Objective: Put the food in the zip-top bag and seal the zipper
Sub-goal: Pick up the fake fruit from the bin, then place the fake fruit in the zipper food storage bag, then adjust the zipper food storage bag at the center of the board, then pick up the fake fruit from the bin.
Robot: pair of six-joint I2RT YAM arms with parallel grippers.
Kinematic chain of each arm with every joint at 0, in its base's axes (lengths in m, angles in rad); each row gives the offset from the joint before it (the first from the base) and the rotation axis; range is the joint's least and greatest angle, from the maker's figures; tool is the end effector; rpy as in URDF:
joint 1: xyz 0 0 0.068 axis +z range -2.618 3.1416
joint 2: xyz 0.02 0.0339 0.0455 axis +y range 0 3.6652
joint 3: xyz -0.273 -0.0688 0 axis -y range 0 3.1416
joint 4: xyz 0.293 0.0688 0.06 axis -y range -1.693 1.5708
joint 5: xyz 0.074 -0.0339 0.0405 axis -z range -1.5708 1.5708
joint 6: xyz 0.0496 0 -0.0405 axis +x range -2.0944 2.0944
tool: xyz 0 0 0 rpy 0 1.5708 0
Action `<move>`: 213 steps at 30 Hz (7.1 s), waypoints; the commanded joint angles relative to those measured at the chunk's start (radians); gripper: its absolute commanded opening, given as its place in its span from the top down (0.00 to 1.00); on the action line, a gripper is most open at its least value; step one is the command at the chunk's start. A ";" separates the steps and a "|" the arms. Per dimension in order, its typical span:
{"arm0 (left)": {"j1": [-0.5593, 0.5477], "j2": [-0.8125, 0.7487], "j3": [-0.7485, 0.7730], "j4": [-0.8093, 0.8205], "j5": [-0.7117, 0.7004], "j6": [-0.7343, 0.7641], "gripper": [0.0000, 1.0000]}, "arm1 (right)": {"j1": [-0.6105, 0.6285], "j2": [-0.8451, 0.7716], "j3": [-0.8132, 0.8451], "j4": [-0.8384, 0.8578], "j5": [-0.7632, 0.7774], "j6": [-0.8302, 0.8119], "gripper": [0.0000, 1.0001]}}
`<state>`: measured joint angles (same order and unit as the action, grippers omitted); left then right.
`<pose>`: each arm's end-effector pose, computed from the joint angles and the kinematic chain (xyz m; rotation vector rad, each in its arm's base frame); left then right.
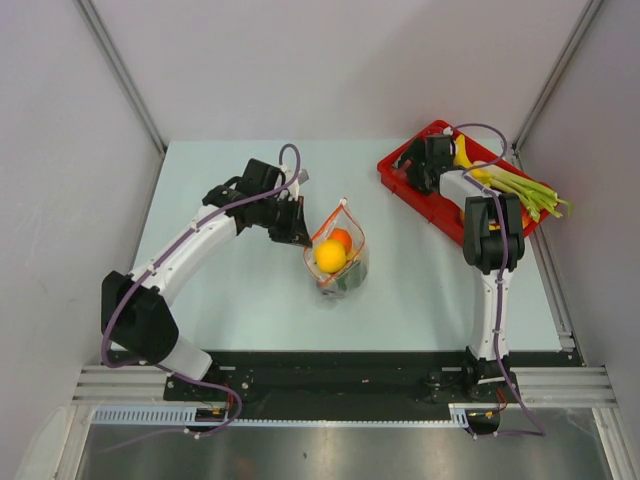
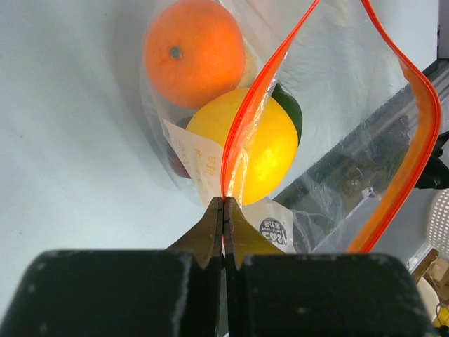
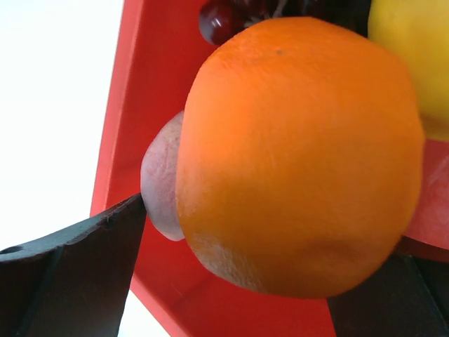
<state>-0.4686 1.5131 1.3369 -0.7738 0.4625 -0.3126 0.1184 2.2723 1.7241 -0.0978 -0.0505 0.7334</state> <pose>0.3220 -0.1878 0.2975 0.3987 2.5791 -0.8844 0.5718 0.0705 0.1462 0.6589 2.1691 0.5189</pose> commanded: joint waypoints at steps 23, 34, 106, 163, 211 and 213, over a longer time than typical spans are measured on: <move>0.012 -0.013 0.025 -0.010 -0.019 0.035 1.00 | -0.091 -0.335 -0.168 0.015 -0.144 -0.071 0.41; 0.002 -0.014 0.084 -0.012 0.001 0.018 1.00 | -0.019 -0.704 -0.230 -0.129 -0.437 -0.224 0.44; -0.205 0.056 0.257 -0.275 -0.048 0.305 1.00 | 0.428 -1.028 -0.474 -0.591 -0.506 -0.531 1.00; -0.139 0.101 0.254 0.005 0.091 0.280 1.00 | -0.685 -0.674 -0.589 -0.050 -0.279 -0.933 0.50; -0.071 0.131 0.260 0.010 0.107 0.302 1.00 | -0.594 -0.566 -0.768 0.250 -0.054 -0.738 0.45; -0.073 0.131 0.262 0.011 0.105 0.302 1.00 | -0.591 -0.560 -0.768 0.231 -0.037 -0.738 0.39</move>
<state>-0.5472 1.6516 1.5681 -0.7826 0.5392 -0.0246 -0.4644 1.6833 0.9703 0.1505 -0.1711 -0.0319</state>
